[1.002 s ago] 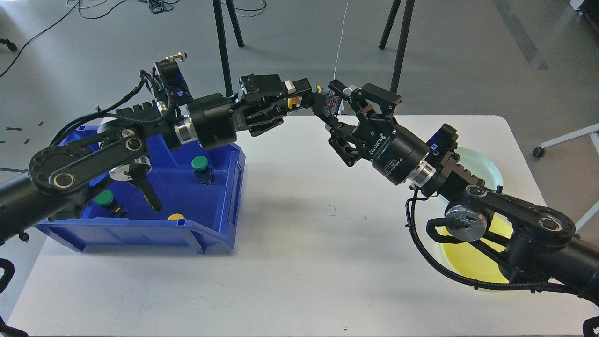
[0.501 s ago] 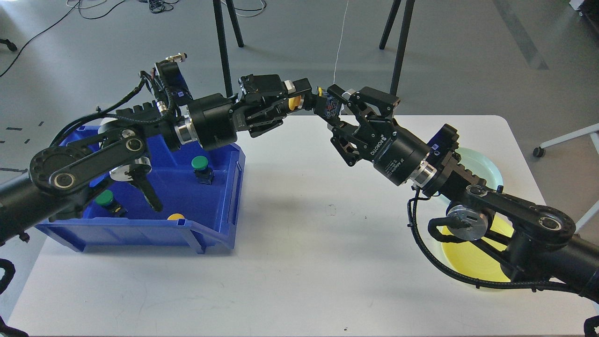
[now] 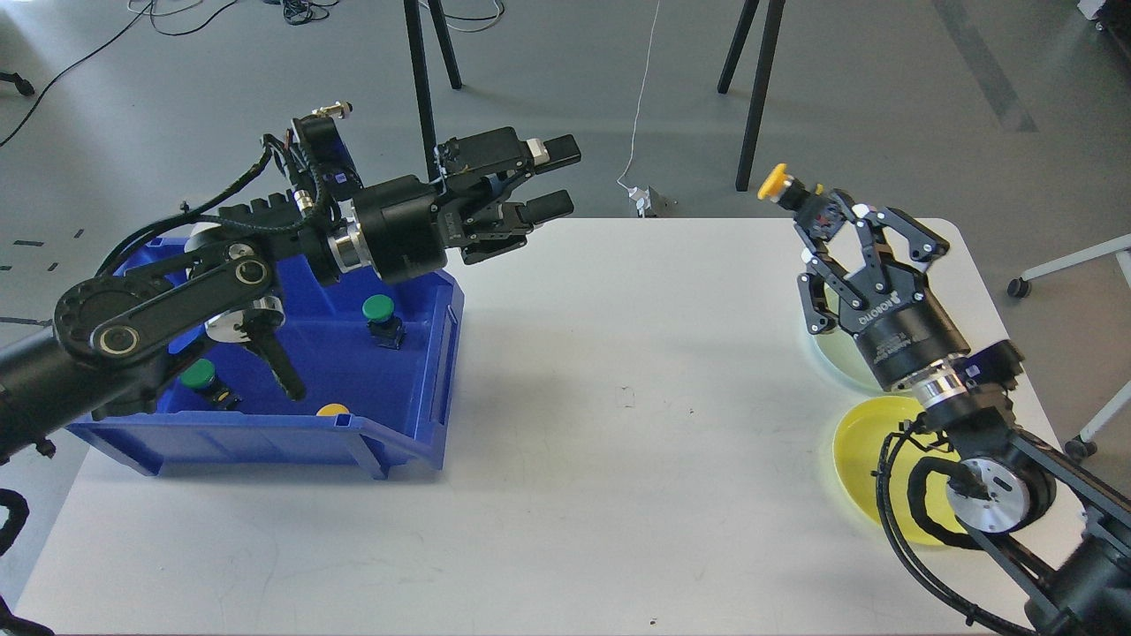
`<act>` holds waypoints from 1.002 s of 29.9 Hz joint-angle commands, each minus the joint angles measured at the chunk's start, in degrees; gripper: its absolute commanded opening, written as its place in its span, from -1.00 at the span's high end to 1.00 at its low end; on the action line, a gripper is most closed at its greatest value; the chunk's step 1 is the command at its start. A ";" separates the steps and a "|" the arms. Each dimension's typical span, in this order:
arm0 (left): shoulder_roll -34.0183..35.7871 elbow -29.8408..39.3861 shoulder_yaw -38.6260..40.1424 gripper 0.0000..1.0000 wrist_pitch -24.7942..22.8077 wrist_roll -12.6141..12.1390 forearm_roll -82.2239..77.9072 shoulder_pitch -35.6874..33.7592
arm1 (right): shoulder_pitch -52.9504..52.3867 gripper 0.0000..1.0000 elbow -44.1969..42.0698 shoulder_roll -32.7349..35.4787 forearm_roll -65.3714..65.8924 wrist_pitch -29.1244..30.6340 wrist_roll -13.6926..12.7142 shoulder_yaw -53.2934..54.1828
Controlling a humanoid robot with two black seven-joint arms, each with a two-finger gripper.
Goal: Pass button and place on color plate
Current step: 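Carry the button with the right gripper and release it onto the yellow plate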
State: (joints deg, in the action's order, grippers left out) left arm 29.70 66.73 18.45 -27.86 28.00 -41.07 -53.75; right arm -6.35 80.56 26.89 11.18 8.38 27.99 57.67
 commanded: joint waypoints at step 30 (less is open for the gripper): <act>22.06 0.60 -6.93 -0.69 -0.14 0.00 -17.25 -9.53 | 24.73 -0.99 9.79 -2.46 -16.02 -16.38 -1.18 6.04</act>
State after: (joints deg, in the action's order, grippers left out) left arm 47.39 66.98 14.65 -28.00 27.99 -48.74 -61.26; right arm 19.79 89.13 23.77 -4.84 -8.19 26.91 62.85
